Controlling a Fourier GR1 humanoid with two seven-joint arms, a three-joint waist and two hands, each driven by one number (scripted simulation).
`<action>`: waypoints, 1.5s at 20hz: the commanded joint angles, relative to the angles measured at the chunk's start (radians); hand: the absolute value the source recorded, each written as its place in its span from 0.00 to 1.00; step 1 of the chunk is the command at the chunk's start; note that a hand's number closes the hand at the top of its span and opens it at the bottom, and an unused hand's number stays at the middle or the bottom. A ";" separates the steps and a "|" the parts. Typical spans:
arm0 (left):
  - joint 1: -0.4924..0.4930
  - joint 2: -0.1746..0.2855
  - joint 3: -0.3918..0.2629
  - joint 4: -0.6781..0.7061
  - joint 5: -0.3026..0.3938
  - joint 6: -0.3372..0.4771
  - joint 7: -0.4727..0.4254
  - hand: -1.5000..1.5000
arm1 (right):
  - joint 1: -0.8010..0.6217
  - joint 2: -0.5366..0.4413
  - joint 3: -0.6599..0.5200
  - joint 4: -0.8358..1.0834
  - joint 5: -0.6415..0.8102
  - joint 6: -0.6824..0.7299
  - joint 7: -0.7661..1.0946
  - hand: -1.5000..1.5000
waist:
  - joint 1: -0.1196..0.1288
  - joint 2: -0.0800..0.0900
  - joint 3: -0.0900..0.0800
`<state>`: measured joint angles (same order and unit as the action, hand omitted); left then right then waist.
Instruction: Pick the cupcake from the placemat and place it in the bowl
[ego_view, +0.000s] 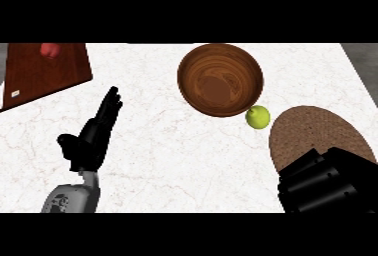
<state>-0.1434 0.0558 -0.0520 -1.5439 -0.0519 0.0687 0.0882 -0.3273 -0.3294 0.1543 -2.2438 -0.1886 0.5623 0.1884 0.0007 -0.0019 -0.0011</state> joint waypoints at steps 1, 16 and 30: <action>0.043 0.020 0.009 -0.021 0.012 -0.029 -0.019 0.50 | -0.179 0.003 -0.067 0.033 -0.105 -0.059 0.183 1.00 | 0.006 0.001 0.000; 0.001 -0.022 -0.022 0.005 -0.028 0.001 -0.012 0.50 | -0.569 0.043 0.047 0.559 0.444 -0.151 0.043 1.00 | 0.031 0.010 0.000; -0.029 0.017 0.023 0.012 0.000 -0.038 -0.003 0.50 | -0.698 0.107 0.016 1.307 0.739 -0.428 -0.481 1.00 | 0.027 0.010 0.001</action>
<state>-0.1817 0.0568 -0.0366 -1.5344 -0.0559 0.0496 0.1044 -0.9585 -0.2351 0.1970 -1.1387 0.5005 0.1883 -0.1859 0.0255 0.0081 -0.0002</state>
